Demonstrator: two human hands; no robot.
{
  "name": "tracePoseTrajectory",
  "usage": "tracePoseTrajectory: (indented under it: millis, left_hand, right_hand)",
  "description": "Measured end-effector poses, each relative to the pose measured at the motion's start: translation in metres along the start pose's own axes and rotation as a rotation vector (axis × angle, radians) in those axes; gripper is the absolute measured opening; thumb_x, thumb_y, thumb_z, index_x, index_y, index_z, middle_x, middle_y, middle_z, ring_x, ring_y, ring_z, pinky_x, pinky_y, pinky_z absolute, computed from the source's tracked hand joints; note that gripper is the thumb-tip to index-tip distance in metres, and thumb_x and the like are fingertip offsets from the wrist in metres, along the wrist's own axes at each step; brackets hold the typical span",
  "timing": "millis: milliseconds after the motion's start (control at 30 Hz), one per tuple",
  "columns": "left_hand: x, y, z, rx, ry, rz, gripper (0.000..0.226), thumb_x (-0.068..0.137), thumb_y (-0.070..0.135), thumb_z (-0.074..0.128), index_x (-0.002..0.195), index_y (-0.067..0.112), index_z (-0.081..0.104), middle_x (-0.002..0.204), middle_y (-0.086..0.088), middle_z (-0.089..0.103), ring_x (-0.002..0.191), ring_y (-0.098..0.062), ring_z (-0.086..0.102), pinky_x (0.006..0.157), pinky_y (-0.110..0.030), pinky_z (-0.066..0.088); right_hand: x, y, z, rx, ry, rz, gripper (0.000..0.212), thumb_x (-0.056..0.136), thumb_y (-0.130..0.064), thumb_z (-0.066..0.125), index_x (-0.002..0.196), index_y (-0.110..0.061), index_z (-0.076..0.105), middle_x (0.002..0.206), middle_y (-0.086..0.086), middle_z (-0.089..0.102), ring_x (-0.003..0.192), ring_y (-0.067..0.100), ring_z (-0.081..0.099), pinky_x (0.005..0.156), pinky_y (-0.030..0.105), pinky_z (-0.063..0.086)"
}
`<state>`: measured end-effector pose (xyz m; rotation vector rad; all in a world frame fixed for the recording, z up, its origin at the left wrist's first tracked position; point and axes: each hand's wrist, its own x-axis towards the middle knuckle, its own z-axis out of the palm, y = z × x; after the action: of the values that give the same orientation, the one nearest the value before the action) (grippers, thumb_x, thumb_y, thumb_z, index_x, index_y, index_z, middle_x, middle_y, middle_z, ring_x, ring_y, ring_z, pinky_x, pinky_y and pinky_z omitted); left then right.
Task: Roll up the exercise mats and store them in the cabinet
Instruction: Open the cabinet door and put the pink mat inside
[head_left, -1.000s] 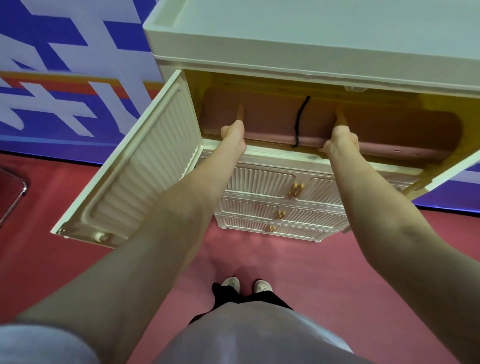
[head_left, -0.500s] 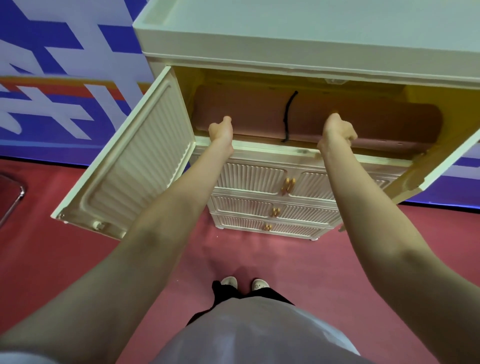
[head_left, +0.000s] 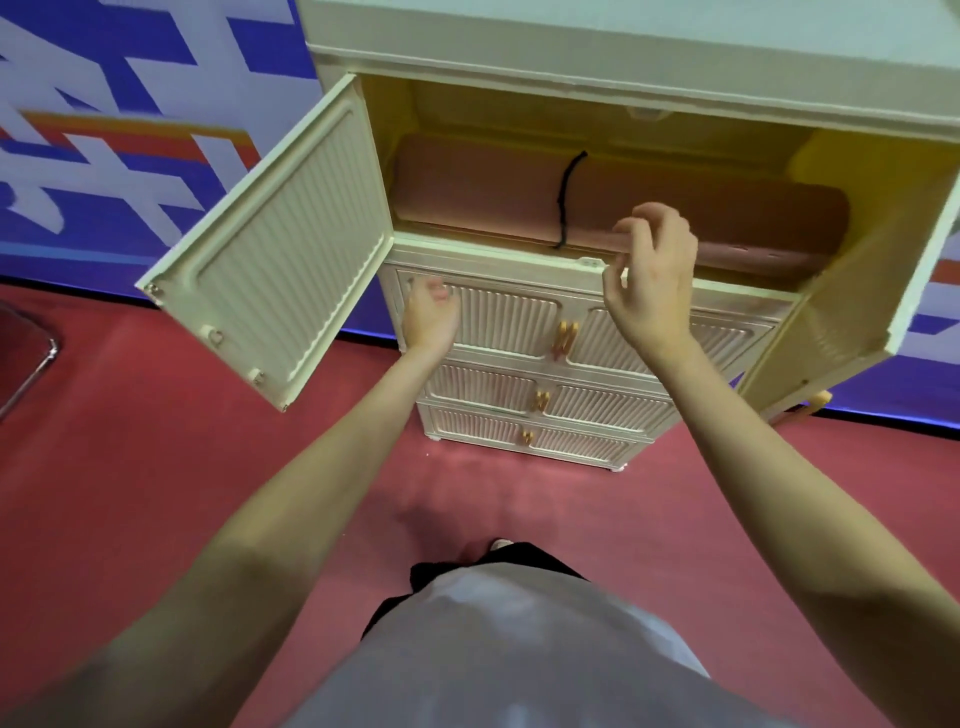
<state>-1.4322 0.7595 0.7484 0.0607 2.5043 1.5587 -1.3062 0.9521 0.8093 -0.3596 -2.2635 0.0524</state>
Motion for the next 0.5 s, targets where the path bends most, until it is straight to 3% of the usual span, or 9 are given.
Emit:
tracePoseTrajectory:
  millis: [133, 200, 267, 433, 500]
  left_hand:
    - [-0.031, -0.040, -0.026, 0.109, 0.023, 0.202, 0.031, 0.085, 0.003, 0.055, 0.116, 0.002, 0.056, 0.111, -0.012, 0.063, 0.100, -0.025, 0.062, 0.089, -0.037, 0.049]
    - [-0.044, -0.052, -0.041, 0.130, 0.060, 0.339, 0.030, 0.083, 0.003, 0.056, 0.113, 0.003, 0.057, 0.108, -0.011, 0.062, 0.095, -0.023, 0.061, 0.086, -0.042, 0.050]
    - [-0.053, -0.053, -0.055, 0.133, 0.094, 0.422, 0.029, 0.081, 0.004, 0.055, 0.110, 0.003, 0.058, 0.106, -0.010, 0.061, 0.092, -0.022, 0.061, 0.083, -0.043, 0.050]
    - [-0.072, -0.049, -0.073, 0.095, 0.117, 0.474, 0.026, 0.083, 0.011, 0.053, 0.107, 0.006, 0.058, 0.100, -0.003, 0.062, 0.088, -0.020, 0.061, 0.078, -0.041, 0.052]
    - [-0.080, -0.056, -0.077, 0.080, 0.088, 0.413, 0.023, 0.085, 0.010, 0.057, 0.107, 0.007, 0.058, 0.097, -0.002, 0.063, 0.086, -0.019, 0.062, 0.080, -0.040, 0.051]
  right_hand:
    - [-0.028, -0.023, -0.032, -0.089, 0.452, -0.096, 0.042, 0.061, 0.017, 0.059, 0.091, -0.011, 0.065, 0.111, 0.017, 0.062, 0.109, 0.026, 0.052, 0.088, 0.034, 0.033]
    - [-0.037, -0.033, -0.051, -0.144, 0.602, -0.013, 0.050, 0.056, 0.018, 0.059, 0.090, -0.019, 0.063, 0.116, 0.008, 0.054, 0.109, 0.022, 0.050, 0.090, 0.034, 0.028]
    - [-0.047, -0.045, -0.065, -0.121, 0.643, 0.156, 0.046, 0.059, 0.015, 0.057, 0.089, -0.020, 0.059, 0.114, 0.004, 0.047, 0.105, 0.019, 0.045, 0.087, 0.034, 0.027]
    - [-0.083, -0.059, -0.072, -0.112, 0.522, 0.629, 0.008, 0.073, -0.006, 0.058, 0.081, -0.002, 0.057, 0.095, 0.023, 0.056, 0.100, 0.026, 0.043, 0.083, 0.026, 0.023]
    - [-0.094, -0.061, -0.074, -0.043, 0.585, 0.798, 0.020, 0.076, -0.016, 0.063, 0.082, 0.002, 0.055, 0.092, 0.023, 0.055, 0.096, 0.033, 0.048, 0.083, 0.028, 0.025]
